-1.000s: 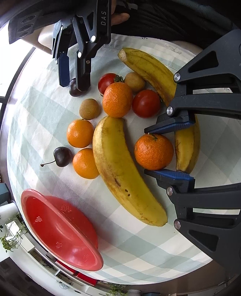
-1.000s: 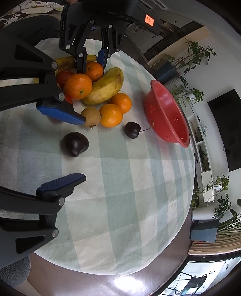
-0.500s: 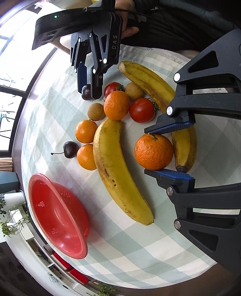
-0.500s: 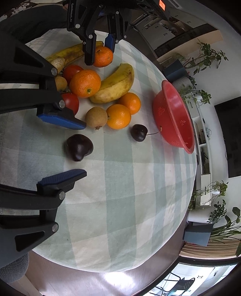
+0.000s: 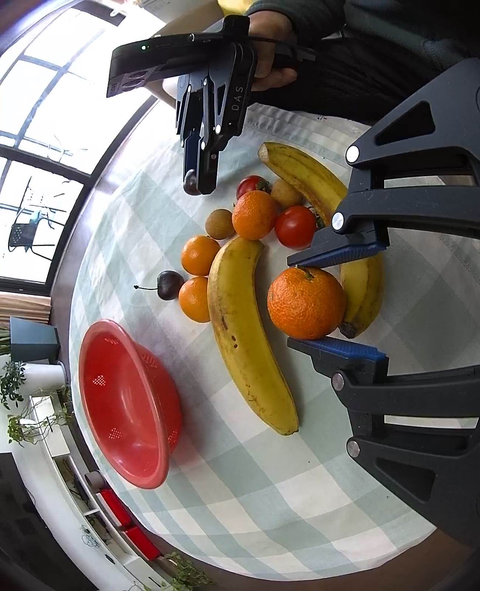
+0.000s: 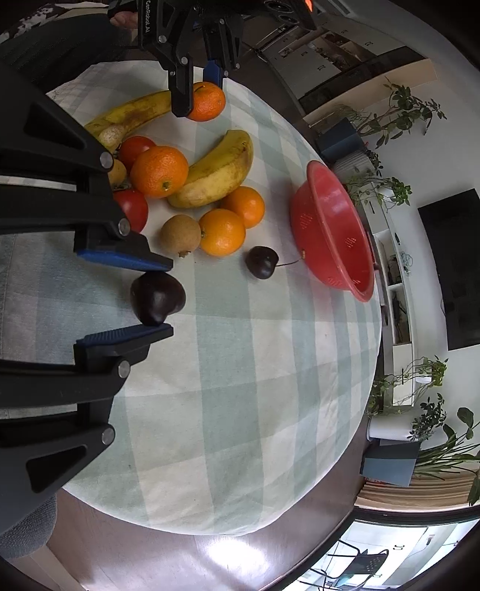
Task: Organize fruits
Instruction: 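Carry the orange with the left tool while the right tool carries the plum to the red bowl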
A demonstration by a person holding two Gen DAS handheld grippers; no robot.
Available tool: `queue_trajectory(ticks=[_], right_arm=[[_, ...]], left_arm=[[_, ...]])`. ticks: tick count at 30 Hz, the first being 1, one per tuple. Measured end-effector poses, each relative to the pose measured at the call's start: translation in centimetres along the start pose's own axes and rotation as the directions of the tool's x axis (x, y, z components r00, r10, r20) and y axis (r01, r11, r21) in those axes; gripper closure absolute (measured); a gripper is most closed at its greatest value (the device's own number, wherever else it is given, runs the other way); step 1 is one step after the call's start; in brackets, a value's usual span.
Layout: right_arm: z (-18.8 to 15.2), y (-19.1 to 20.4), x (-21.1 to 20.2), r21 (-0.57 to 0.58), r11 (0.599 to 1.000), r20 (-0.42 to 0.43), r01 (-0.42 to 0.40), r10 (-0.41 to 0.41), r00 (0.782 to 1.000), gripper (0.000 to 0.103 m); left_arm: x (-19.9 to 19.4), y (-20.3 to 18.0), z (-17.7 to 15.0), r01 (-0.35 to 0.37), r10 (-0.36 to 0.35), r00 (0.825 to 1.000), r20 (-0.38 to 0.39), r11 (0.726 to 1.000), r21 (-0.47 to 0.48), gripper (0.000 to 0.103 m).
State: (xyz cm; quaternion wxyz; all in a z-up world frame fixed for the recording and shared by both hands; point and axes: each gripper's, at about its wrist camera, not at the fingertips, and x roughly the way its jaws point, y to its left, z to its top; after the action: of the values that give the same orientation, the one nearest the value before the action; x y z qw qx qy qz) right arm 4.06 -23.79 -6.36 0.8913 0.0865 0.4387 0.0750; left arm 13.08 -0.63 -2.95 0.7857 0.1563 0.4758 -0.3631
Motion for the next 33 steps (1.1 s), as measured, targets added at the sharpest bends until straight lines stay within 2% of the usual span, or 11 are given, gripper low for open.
queue_trajectory(ticks=[5, 8, 15, 21, 24, 28, 33], right_arm=[[1.4, -1.8, -1.0, 0.032, 0.999, 0.028, 0.016, -0.017, 0.999, 0.072], [2.9, -2.7, -1.6, 0.04, 0.999, 0.051, 0.023, -0.025, 0.998, 0.072], [9.6, -2.5, -3.9, -0.013, 1.0, 0.188, 0.028, -0.025, 0.982, 0.072], [16.1, 0.6, -3.6, -0.11, 0.991, 0.268, -0.074, 0.101, 0.958, 0.072], [18.4, 2.9, -0.7, -0.159, 0.979, 0.219, -0.13, 0.163, 0.962, 0.072], [19.5, 5.4, 4.0, -0.226, 0.97, 0.122, -0.09, 0.12, 0.985, 0.072], [19.7, 6.3, 8.3, -0.268, 0.961, 0.027, -0.064, 0.073, 0.997, 0.072]], left_arm=[[-1.7, 1.9, 0.3, 0.006, 0.0, 0.998, 0.071, 0.997, -0.083, 0.07], [-2.9, 3.0, 0.8, -0.011, 0.024, 0.994, 0.111, 0.993, -0.116, 0.07], [-5.8, 6.1, 4.4, -0.057, 0.095, 0.975, 0.203, 0.981, -0.183, 0.07], [-6.4, 8.6, 10.0, -0.072, 0.128, 0.96, 0.247, 0.972, -0.223, 0.07], [-4.9, 9.5, 12.9, -0.091, 0.149, 0.96, 0.237, 0.967, -0.24, 0.07], [-1.5, 10.4, 15.1, -0.095, 0.146, 0.972, 0.186, 0.961, -0.259, 0.07], [2.6, 11.0, 16.2, -0.135, 0.168, 0.979, 0.115, 0.958, -0.254, 0.07]])
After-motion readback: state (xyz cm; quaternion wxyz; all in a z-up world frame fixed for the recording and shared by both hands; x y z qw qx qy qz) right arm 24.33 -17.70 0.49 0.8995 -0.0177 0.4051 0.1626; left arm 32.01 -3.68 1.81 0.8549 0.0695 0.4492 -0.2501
